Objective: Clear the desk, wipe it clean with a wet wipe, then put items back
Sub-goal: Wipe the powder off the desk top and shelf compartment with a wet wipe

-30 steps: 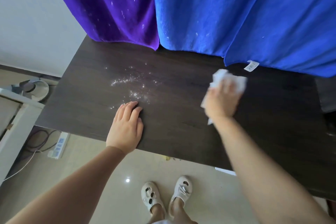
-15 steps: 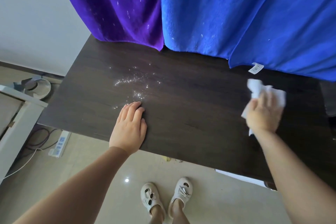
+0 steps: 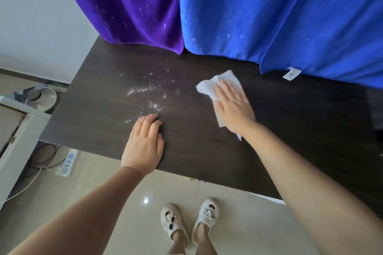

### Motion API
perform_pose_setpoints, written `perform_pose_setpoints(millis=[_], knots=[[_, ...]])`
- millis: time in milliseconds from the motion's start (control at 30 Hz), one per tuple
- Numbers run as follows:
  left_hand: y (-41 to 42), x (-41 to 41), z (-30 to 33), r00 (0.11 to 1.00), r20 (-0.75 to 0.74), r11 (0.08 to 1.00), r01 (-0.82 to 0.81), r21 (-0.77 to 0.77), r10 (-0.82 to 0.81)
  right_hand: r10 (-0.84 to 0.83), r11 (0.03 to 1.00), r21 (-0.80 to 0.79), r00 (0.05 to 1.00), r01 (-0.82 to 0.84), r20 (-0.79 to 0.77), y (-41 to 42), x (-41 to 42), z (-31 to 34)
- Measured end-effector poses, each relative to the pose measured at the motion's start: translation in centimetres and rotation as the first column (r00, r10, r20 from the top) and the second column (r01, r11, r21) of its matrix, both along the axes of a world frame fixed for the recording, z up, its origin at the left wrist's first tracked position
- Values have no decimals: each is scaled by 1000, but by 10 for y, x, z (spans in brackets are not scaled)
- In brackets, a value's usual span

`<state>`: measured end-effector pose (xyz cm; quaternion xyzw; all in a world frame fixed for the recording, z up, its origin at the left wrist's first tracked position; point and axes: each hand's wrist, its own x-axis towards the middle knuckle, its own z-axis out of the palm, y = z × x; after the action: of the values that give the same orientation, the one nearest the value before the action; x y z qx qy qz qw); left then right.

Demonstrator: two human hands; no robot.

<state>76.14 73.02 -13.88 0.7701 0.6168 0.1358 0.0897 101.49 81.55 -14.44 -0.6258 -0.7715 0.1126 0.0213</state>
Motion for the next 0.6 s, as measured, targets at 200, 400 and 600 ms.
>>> perform_pose_setpoints(millis=[200, 400, 600], knots=[[1, -2, -3, 1000, 11, 1000, 18, 22, -19, -821, 571, 5, 570, 821, 32, -16, 126, 8], [2, -2, -3, 1000, 4, 1000, 25, 13, -25, -596, 802, -17, 803, 596, 6, 41, -17, 0], [1, -2, -2, 1000, 3, 1000, 23, 18, -23, 129, 990, -49, 992, -128, 7, 29, -67, 2]])
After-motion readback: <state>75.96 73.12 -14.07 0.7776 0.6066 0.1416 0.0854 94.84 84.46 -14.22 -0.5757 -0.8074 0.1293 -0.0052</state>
